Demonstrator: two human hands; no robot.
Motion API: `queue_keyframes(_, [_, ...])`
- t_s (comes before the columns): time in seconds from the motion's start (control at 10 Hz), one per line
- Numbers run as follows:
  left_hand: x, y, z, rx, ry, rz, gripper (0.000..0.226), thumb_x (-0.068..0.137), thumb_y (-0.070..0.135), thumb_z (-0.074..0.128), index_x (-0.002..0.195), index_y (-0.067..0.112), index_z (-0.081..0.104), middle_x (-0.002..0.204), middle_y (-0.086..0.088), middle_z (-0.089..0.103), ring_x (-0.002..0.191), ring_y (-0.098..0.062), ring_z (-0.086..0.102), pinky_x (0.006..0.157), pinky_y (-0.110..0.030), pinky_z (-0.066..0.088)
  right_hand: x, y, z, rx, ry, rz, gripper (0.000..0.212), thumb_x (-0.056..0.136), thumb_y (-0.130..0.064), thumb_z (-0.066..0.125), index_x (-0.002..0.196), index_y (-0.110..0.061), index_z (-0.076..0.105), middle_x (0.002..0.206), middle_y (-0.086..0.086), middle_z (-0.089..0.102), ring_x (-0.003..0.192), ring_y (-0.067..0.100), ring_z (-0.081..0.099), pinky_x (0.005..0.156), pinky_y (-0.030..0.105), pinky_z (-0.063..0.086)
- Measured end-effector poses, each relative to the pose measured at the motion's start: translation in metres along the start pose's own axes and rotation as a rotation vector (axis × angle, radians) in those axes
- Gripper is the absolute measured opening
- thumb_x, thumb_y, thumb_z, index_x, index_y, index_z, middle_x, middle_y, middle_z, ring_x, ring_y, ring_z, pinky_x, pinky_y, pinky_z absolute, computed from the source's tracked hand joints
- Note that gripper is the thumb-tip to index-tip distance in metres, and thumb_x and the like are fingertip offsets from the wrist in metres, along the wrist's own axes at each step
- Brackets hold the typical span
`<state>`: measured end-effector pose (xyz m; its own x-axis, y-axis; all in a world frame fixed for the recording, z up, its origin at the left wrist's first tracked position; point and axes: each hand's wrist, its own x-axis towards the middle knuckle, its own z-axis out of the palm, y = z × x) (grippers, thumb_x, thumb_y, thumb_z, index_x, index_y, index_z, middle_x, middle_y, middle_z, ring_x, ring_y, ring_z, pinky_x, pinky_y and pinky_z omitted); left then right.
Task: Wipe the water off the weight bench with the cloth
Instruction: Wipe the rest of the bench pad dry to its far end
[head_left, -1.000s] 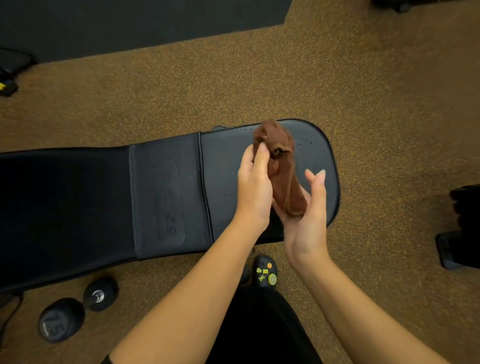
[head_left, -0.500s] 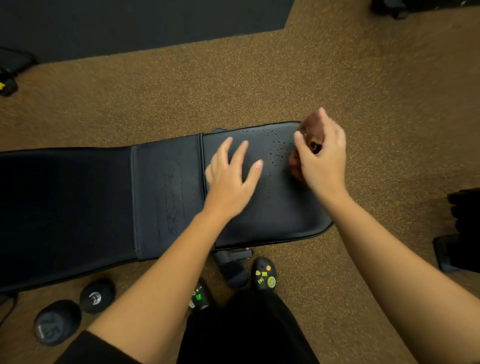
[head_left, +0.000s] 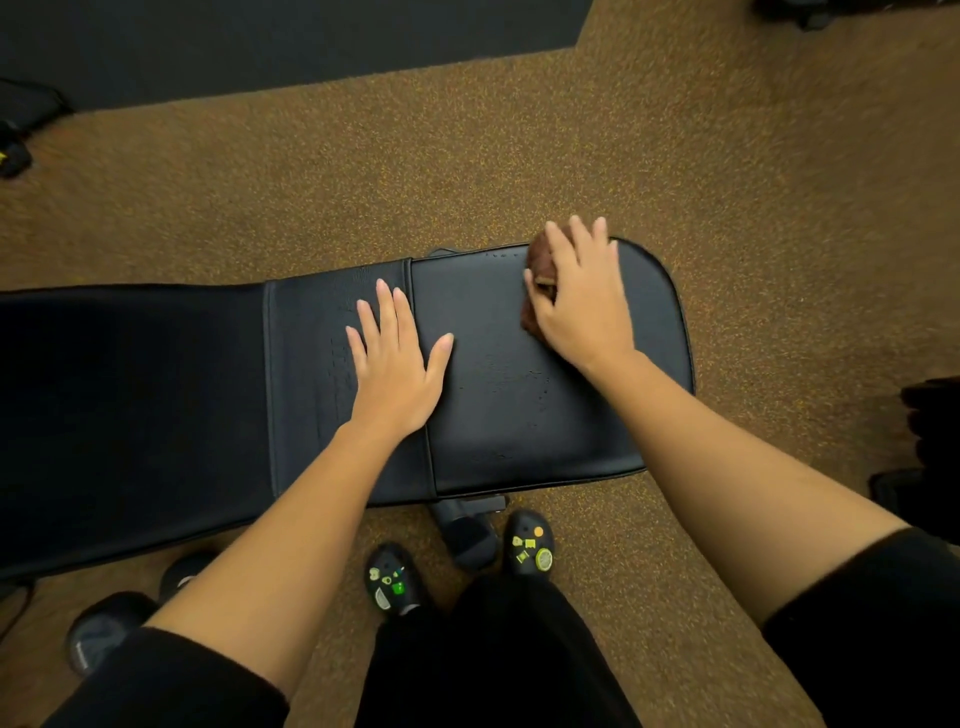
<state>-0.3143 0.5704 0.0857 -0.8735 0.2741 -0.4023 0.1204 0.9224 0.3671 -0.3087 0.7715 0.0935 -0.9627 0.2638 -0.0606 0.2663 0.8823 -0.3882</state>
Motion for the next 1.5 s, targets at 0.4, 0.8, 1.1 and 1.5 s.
queue_keyframes(0.4, [0.0, -0.004, 0.004, 0.039, -0.01, 0.03, 0.074, 0.097, 0.048, 0.023, 0.146, 0.008, -0.015, 0.153, -0.01, -0.024, 0.14, -0.03, -0.024, 0.111, -0.044, -0.016, 0.003, 0.017, -0.014, -0.116, -0.004, 0.006, 0.056, 0.088, -0.02, 0.053, 0.139, -0.004, 0.038, 0.146, 0.019, 0.035, 0.142, 0.04, 0.011, 0.115, 0.048, 0.004])
queue_keyframes(0.8, [0.001, -0.007, 0.006, 0.06, -0.007, 0.022, 0.075, 0.096, 0.052, 0.022, 0.145, 0.011, -0.017, 0.153, -0.007, -0.025, 0.14, -0.027, -0.025, 0.111, -0.043, -0.017, -0.019, -0.014, 0.007, -0.141, -0.087, -0.333, 0.059, 0.081, -0.025, 0.055, 0.136, -0.007, 0.045, 0.14, 0.015, 0.045, 0.139, 0.037, 0.026, 0.113, 0.05, 0.014])
queue_keyframes(1.1, [0.001, -0.007, 0.007, 0.081, 0.008, 0.018, 0.075, 0.096, 0.052, 0.021, 0.146, 0.011, -0.016, 0.154, -0.007, -0.023, 0.14, -0.028, -0.024, 0.112, -0.043, -0.016, -0.016, -0.025, 0.012, -0.005, 0.021, -0.128, 0.057, 0.081, -0.01, 0.057, 0.135, 0.003, 0.041, 0.145, 0.022, 0.034, 0.141, 0.042, 0.014, 0.114, 0.047, 0.016])
queue_keyframes(1.5, [0.002, -0.008, 0.006, 0.069, -0.009, 0.016, 0.075, 0.095, 0.053, 0.021, 0.146, 0.012, -0.016, 0.153, -0.006, -0.025, 0.14, -0.027, -0.025, 0.111, -0.042, -0.017, -0.072, 0.003, 0.002, -0.1, -0.023, -0.148, 0.066, 0.078, -0.011, 0.061, 0.138, 0.003, 0.037, 0.146, 0.02, 0.035, 0.141, 0.038, 0.017, 0.116, 0.044, 0.007])
